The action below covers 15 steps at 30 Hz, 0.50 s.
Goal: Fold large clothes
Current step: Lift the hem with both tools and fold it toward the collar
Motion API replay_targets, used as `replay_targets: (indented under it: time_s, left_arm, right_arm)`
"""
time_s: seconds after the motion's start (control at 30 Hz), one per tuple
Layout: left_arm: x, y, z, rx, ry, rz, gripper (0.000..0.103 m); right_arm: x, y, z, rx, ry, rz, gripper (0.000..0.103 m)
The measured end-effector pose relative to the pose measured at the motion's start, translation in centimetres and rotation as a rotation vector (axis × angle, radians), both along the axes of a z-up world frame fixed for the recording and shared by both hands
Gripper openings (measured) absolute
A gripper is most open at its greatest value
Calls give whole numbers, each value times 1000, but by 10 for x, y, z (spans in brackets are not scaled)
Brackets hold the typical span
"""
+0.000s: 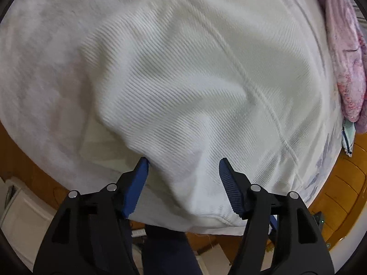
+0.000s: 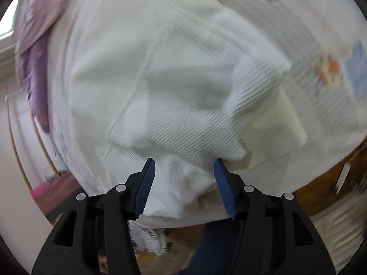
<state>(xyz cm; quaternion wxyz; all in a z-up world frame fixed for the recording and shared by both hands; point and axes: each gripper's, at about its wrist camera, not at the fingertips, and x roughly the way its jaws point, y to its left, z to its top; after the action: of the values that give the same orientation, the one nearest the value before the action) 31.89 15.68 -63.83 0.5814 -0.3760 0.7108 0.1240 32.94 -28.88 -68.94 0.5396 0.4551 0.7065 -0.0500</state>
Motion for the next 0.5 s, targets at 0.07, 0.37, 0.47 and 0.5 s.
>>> replay_targets:
  time_s: [0.07,0.37,0.47,0.5]
  left_arm:
    - [6,-6,-13,9,44,2,65]
    - [8,3,-33,-23,41,72,6]
    - [8,15,-16,-57,-29,100,6]
    - [10,20,-5,-74,-96,117,6]
  right_arm:
    - [2,1,-13,-32,48,-16,52]
    - [-10,-14,-26,-17,1,-80,18]
    - [-8,-25,-5,31,-97,-87,6]
    - [-7,-26,1,45,-125,-94,6]
